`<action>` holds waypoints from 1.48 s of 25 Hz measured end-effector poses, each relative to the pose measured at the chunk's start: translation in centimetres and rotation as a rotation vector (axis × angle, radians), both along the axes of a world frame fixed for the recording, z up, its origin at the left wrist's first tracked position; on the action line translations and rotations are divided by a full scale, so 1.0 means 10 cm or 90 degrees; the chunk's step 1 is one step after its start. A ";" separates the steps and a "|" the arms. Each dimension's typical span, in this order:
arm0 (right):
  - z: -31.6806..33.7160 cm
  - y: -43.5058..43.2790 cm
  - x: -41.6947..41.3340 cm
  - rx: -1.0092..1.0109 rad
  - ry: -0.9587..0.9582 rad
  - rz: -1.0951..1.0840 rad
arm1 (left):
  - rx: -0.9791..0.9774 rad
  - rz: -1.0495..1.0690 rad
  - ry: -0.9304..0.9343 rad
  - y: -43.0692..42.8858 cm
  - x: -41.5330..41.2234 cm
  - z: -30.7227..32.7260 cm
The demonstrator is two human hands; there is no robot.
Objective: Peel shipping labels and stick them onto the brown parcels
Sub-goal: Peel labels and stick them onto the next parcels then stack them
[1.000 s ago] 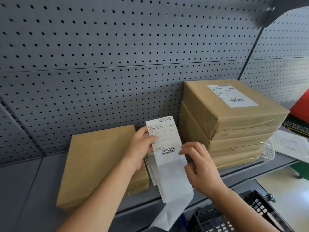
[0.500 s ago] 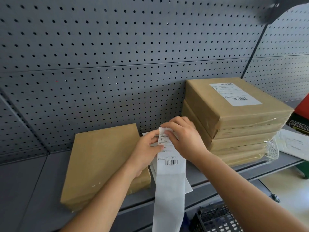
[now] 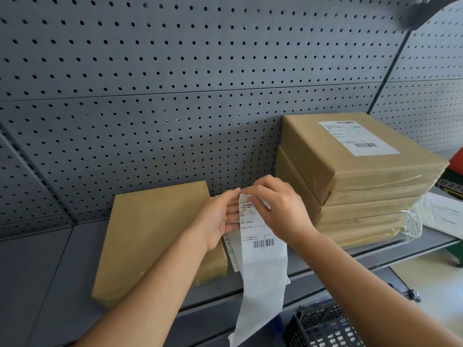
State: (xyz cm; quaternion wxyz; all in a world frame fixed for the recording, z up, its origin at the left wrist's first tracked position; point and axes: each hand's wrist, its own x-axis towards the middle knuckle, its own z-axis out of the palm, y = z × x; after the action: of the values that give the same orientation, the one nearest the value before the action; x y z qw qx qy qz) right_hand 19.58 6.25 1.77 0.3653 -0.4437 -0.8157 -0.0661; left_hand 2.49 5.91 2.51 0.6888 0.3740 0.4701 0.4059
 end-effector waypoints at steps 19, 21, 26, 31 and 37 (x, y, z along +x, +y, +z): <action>-0.01 0.01 -0.05 -0.054 0.040 0.013 | -0.039 0.097 -0.021 0.12 0.03 -0.02; -0.01 0.01 -0.05 -0.063 0.048 0.009 | -0.056 0.094 -0.051 0.11 0.01 -0.02; 0.00 0.02 -0.04 -0.071 0.058 0.004 | -0.046 0.041 -0.071 0.09 0.00 0.00; 0.01 -0.02 -0.02 -0.081 0.069 0.013 | -0.034 0.051 -0.063 0.07 0.03 0.00; 0.04 -0.04 -0.02 -0.086 0.074 0.028 | -0.063 0.093 -0.045 0.06 0.06 0.00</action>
State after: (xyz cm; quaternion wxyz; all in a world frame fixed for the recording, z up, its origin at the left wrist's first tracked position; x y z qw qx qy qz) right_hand 19.39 5.89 2.20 0.3826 -0.4525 -0.8052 0.0230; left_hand 3.12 6.50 2.47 0.6910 0.2896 0.4911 0.4444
